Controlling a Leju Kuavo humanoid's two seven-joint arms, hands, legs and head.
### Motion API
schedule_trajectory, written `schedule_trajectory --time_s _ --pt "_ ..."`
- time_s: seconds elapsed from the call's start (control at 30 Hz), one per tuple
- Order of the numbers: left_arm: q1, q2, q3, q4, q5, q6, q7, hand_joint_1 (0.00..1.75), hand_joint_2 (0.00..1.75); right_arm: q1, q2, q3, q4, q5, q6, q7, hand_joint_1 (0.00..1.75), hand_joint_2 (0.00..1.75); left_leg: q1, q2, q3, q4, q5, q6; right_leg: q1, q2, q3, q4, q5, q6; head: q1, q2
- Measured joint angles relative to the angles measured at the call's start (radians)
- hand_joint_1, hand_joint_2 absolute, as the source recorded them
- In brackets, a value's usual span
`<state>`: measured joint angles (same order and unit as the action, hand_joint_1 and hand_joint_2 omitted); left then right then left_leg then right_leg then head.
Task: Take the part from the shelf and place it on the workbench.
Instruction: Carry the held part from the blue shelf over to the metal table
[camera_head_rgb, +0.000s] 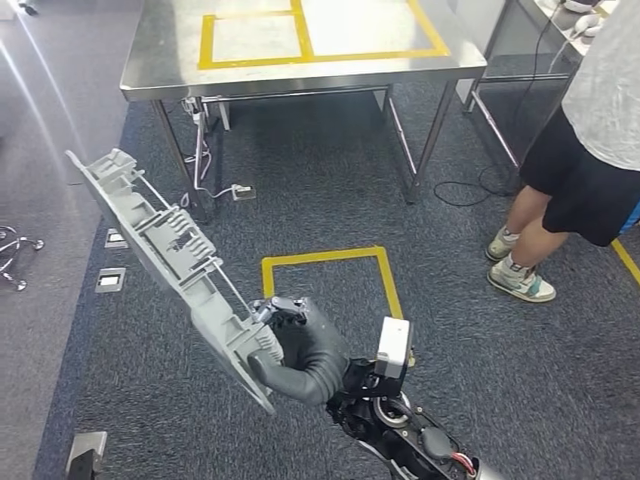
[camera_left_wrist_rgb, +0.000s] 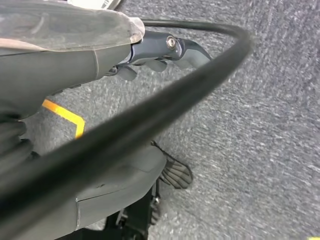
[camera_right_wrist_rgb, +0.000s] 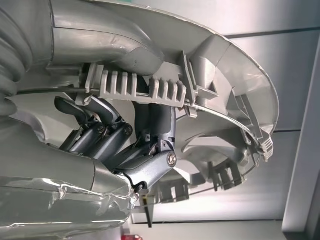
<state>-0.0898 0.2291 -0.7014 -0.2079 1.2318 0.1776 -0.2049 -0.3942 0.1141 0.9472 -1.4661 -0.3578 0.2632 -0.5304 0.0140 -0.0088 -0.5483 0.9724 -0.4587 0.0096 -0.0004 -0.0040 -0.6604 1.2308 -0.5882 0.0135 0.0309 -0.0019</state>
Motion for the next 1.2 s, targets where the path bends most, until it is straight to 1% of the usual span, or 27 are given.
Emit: schedule_trajectory --time_s 0.07,0.1,0.13,0.2,0.27,0.3,0.33,0.4,0.43,0.47,0.5,0.57,0.6,0.63,0.7,0.77,0.8,0.83,0.9,0.93,0.97,1.0,1.03,1.1,1.13,1.17,1.2 --pt "0.000 -0.002 0.000 0.000 0.000 0.000 0.000 0.00 1.75 0.000 0.000 0.000 0.000 0.000 0.000 0.000 1.75 1.75 -0.005 -0.004 0.025 -0.001 -0.016 0.000 0.010 0.001 0.033 -0.135 0.103 -0.024 0.010 0.000" --pt "-0.001 -0.003 0.000 0.000 0.000 0.000 0.000 0.00 1.75 -0.001 0.000 0.000 0.000 0.000 0.000 0.000 1.75 1.75 -0.006 -0.005 0.033 -0.002 -0.023 -0.002 0.016 0.002 0.049 -0.194 0.138 -0.035 0.011 0.000" --pt "-0.002 -0.004 0.000 0.000 0.000 0.000 0.000 0.00 1.75 -0.002 0.000 0.000 0.000 -0.001 0.001 -0.001 1.75 1.75 -0.005 -0.006 0.037 -0.004 -0.029 -0.006 0.022 0.003 0.063 -0.231 0.158 -0.043 0.013 0.000" --pt "-0.003 -0.006 0.000 0.000 0.001 0.000 0.000 0.00 1.75 -0.002 0.001 0.000 0.000 -0.001 0.001 -0.001 1.75 1.75 -0.002 -0.005 0.043 0.001 -0.032 -0.018 0.028 0.003 0.075 -0.258 0.154 -0.050 0.012 0.000" --pt "-0.001 -0.006 0.000 0.000 0.001 0.001 0.000 0.00 1.75 -0.002 0.002 0.000 0.000 -0.001 0.001 -0.001 1.75 1.75 0.000 -0.001 0.047 0.017 -0.037 -0.029 0.024 0.004 0.103 -0.279 0.157 -0.054 0.013 0.000" --pt "-0.003 -0.006 0.000 0.000 0.001 0.001 0.000 0.00 1.75 -0.003 0.002 0.000 0.000 -0.001 0.001 0.000 1.75 1.75 0.001 0.001 0.037 0.042 -0.048 -0.033 0.021 0.004 0.121 -0.286 0.158 -0.056 0.010 0.000" --pt "-0.006 -0.007 0.000 0.000 0.000 0.000 -0.001 0.00 1.75 -0.004 0.003 0.000 0.000 -0.001 0.000 -0.001 1.75 1.75 0.003 0.002 0.013 0.087 -0.069 -0.036 0.018 0.003 0.133 -0.293 0.157 -0.056 0.006 0.000" --pt "-0.009 -0.006 0.000 0.000 -0.006 -0.003 -0.003 0.00 1.75 -0.002 0.003 -0.001 0.000 0.000 -0.004 0.000 1.75 1.75 0.004 0.003 -0.069 0.214 -0.118 -0.044 0.017 0.002 0.144 -0.295 0.148 -0.057 -0.005 0.000" --pt "-0.008 -0.005 0.000 0.000 -0.009 -0.005 -0.003 0.00 1.75 0.001 0.003 -0.001 0.000 0.000 -0.006 0.000 1.75 1.75 0.006 0.003 -0.108 0.262 -0.128 -0.048 0.016 0.003 0.149 -0.295 0.141 -0.056 -0.009 0.000" --pt "-0.005 -0.004 0.000 0.000 -0.012 -0.007 -0.004 0.00 1.75 0.004 0.003 -0.001 0.000 0.002 -0.009 0.000 1.75 1.75 0.006 0.003 -0.134 0.278 -0.120 -0.051 0.015 0.005 0.156 -0.295 0.134 -0.055 -0.015 0.000" --pt "-0.003 -0.003 0.000 0.000 -0.014 -0.008 -0.004 0.00 1.75 0.007 0.002 -0.002 0.000 0.002 -0.011 0.000 1.75 1.75 0.008 0.003 -0.140 0.254 -0.090 -0.053 0.013 0.006 0.166 -0.294 0.125 -0.051 -0.020 0.000" --pt "0.000 -0.001 -0.001 0.000 -0.017 -0.013 -0.005 0.00 1.75 0.012 0.002 -0.003 0.000 0.004 -0.015 0.001 1.75 1.75 0.011 0.006 -0.109 0.125 0.009 -0.058 0.010 0.007 0.187 -0.292 0.104 -0.041 -0.031 0.000" --pt "0.000 0.000 -0.001 0.000 -0.019 -0.016 -0.006 0.00 1.75 0.013 0.001 -0.004 0.000 0.005 -0.017 0.001 1.75 1.75 0.011 0.008 -0.093 0.065 0.035 -0.058 0.010 0.007 0.195 -0.290 0.093 -0.035 -0.036 0.000" --pt "-0.001 0.001 -0.001 0.000 -0.022 -0.019 -0.006 0.00 1.75 0.013 0.001 -0.006 -0.001 0.006 -0.019 0.001 1.75 1.75 0.011 0.011 -0.081 0.027 0.051 -0.053 0.011 0.007 0.199 -0.287 0.083 -0.029 -0.040 0.000" --pt "0.000 0.001 -0.002 0.000 -0.027 -0.024 -0.006 0.00 1.75 0.015 -0.001 -0.008 -0.004 0.010 -0.024 0.002 1.75 1.75 0.007 0.013 -0.077 0.013 0.041 -0.035 0.014 0.008 0.207 -0.282 0.070 -0.019 -0.039 0.000" --pt "0.002 0.001 -0.004 0.000 -0.031 -0.027 -0.006 0.00 1.75 0.017 -0.001 -0.012 -0.007 0.012 -0.027 0.004 1.75 1.75 0.008 0.012 -0.065 0.013 0.042 -0.019 0.014 0.007 0.202 -0.264 0.064 -0.011 -0.032 0.000" --pt "0.002 0.001 -0.004 0.000 -0.031 -0.027 -0.006 0.00 1.75 0.017 -0.002 -0.014 -0.009 0.012 -0.027 0.004 1.75 1.75 0.008 0.012 -0.057 0.011 0.038 -0.013 0.012 0.007 0.185 -0.231 0.060 -0.007 -0.028 0.000" --pt "0.001 0.002 -0.004 0.000 -0.032 -0.028 -0.006 0.00 1.75 0.017 -0.003 -0.017 -0.010 0.013 -0.027 0.005 1.75 1.75 0.008 0.012 -0.048 0.009 0.033 -0.008 0.010 0.007 0.152 -0.175 0.051 -0.003 -0.022 0.000" --pt "0.001 0.004 -0.004 0.000 -0.034 -0.028 -0.006 0.00 1.75 0.018 -0.005 -0.020 -0.011 0.015 -0.028 0.004 1.75 1.75 0.005 0.011 -0.032 0.007 0.018 -0.002 0.008 0.006 0.065 -0.035 0.010 0.004 -0.012 0.000" --pt "0.001 0.004 -0.005 0.000 -0.034 -0.028 -0.006 0.00 1.75 0.020 -0.006 -0.021 -0.011 0.016 -0.028 0.004 1.75 1.75 0.003 0.010 -0.021 0.007 0.010 -0.001 0.007 0.006 0.025 0.019 -0.013 0.006 -0.008 0.000" --pt "0.002 0.004 -0.005 0.000 -0.034 -0.029 -0.006 0.00 1.75 0.023 -0.008 -0.022 -0.011 0.016 -0.029 0.004 1.75 1.75 0.000 0.008 -0.009 0.007 0.000 0.000 0.007 0.006 -0.003 0.042 -0.024 0.005 -0.005 0.000" --pt "0.002 0.005 -0.005 0.000 -0.034 -0.029 -0.006 0.00 1.75 0.025 -0.010 -0.023 -0.011 0.016 -0.030 0.005 1.75 1.75 -0.002 0.006 0.006 0.007 -0.010 0.000 0.008 0.007 -0.014 0.030 -0.014 0.000 -0.001 0.000" --pt "0.002 0.004 -0.006 0.000 -0.034 -0.029 -0.006 0.00 1.75 0.026 -0.012 -0.025 -0.011 0.016 -0.031 0.005 1.75 1.75 -0.005 0.004 0.022 0.006 -0.021 0.001 0.010 0.007 -0.011 -0.014 0.020 -0.007 0.004 0.000" --pt "0.001 0.003 -0.008 0.000 -0.036 -0.030 -0.006 0.00 1.75 0.027 -0.014 -0.026 -0.011 0.017 -0.032 0.004 1.75 1.75 -0.010 0.002 0.051 0.005 -0.041 0.001 0.021 0.009 0.014 -0.144 0.127 -0.032 0.012 0.000" --pt "-0.001 0.002 -0.010 0.000 -0.037 -0.031 -0.006 0.00 1.75 0.027 -0.015 -0.027 -0.011 0.019 -0.033 0.003 1.75 1.75 -0.010 0.001 0.059 0.003 -0.049 -0.002 0.026 0.010 0.026 -0.195 0.162 -0.042 0.012 0.000" --pt "-0.002 0.001 -0.010 0.000 -0.038 -0.032 -0.006 0.00 1.75 0.028 -0.015 -0.028 -0.012 0.020 -0.033 0.001 1.75 1.75 -0.008 0.001 0.065 0.000 -0.055 -0.006 0.032 0.010 0.036 -0.227 0.184 -0.050 0.013 0.000" --pt "-0.003 0.000 -0.011 0.000 -0.040 -0.033 -0.006 0.00 1.75 0.028 -0.016 -0.029 -0.013 0.022 -0.035 0.000 1.75 1.75 -0.007 0.001 0.070 -0.001 -0.057 -0.011 0.036 0.010 0.042 -0.242 0.186 -0.054 0.012 0.000"
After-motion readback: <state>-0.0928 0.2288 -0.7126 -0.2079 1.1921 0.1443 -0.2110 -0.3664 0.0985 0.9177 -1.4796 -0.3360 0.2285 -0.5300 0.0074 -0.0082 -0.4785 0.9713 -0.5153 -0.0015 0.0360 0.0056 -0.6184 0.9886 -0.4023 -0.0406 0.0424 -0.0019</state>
